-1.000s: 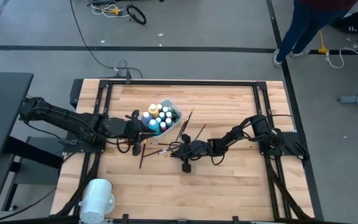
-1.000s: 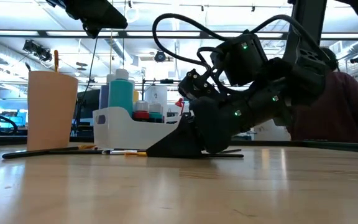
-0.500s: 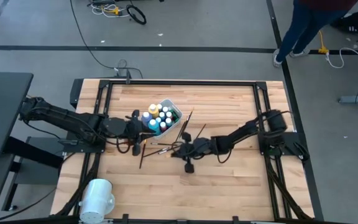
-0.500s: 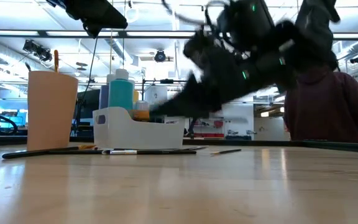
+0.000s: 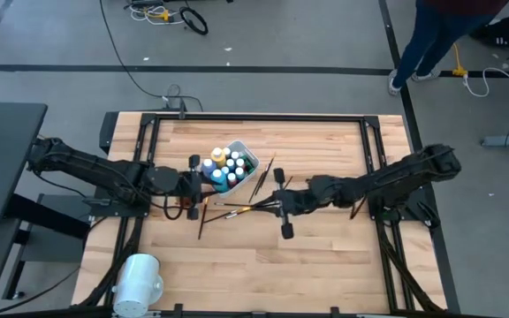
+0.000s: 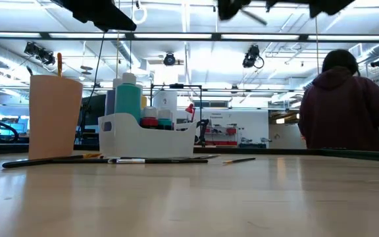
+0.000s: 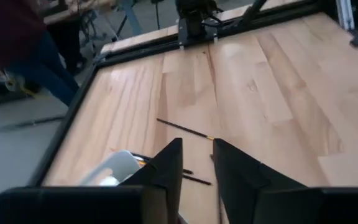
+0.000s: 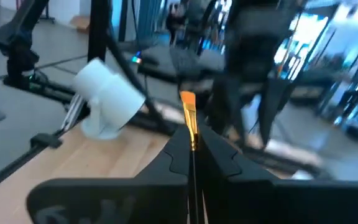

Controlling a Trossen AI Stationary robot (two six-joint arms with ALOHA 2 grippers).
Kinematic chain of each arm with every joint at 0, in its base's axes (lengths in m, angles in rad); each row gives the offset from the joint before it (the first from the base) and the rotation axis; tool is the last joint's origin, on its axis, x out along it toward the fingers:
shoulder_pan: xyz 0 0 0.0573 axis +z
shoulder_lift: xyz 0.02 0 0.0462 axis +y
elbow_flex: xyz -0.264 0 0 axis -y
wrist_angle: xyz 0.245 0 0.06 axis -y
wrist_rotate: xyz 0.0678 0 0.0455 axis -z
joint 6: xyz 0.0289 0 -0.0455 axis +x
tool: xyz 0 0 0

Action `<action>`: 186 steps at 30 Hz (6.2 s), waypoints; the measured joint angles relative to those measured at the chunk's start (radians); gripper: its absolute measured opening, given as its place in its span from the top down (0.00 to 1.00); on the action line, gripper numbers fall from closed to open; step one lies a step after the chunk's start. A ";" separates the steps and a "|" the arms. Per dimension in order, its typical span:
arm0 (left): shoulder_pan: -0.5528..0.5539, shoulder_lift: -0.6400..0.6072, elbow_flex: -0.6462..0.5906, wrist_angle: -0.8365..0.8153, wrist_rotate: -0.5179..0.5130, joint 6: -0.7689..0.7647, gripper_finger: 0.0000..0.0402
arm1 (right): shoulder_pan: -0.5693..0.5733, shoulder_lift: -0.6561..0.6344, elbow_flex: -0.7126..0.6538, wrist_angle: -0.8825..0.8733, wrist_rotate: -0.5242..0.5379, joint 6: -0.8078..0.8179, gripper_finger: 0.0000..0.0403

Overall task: Pick & Place Paint Supplies
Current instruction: Put the black gold paintbrush into the orange cup

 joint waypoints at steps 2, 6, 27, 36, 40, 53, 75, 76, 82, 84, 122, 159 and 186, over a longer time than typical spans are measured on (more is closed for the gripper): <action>0.000 0.007 0.000 0.022 0.000 0.059 0.72 | -0.009 -0.015 0.000 0.027 -0.002 -0.008 0.97; 0.000 0.038 0.001 0.142 0.007 0.166 0.65 | -0.032 -0.006 0.001 0.069 -0.042 0.060 0.97; -0.003 0.166 0.000 0.471 0.015 0.475 0.63 | -0.095 0.018 0.001 0.030 0.018 0.288 0.97; -0.003 0.166 0.000 0.470 0.015 0.478 0.82 | -0.098 0.018 0.001 0.029 0.018 0.292 0.97; -0.003 0.166 0.000 0.469 0.015 0.475 0.93 | -0.098 0.018 0.001 0.027 0.017 0.292 0.97; -0.004 0.165 0.000 0.389 0.029 0.389 0.99 | -0.098 0.018 0.001 0.013 0.095 0.206 0.76; -0.061 0.152 0.629 -0.780 0.103 -0.247 0.99 | -0.098 0.018 0.002 -0.111 0.149 0.210 0.49; -0.061 0.151 0.666 -0.828 0.120 -0.274 0.99 | -0.098 0.018 0.002 -0.116 0.149 0.217 0.49; -0.061 0.150 0.845 -1.166 0.188 -0.373 0.99 | -0.098 0.018 0.002 -0.131 0.148 0.225 0.49; -0.061 0.150 0.880 -1.289 0.204 -0.375 0.99 | -0.098 0.018 0.002 -0.130 0.148 0.225 0.48; -0.061 0.127 0.355 -1.082 0.090 -0.434 0.95 | -0.098 0.018 0.002 -0.150 0.138 0.225 0.48; -0.061 0.127 0.500 -0.990 -0.027 -0.528 0.73 | -0.098 0.018 0.001 -0.282 0.034 0.385 0.48; -0.061 0.134 0.480 -0.761 -0.049 -0.593 0.76 | -0.098 0.018 0.001 -0.282 0.035 0.384 0.48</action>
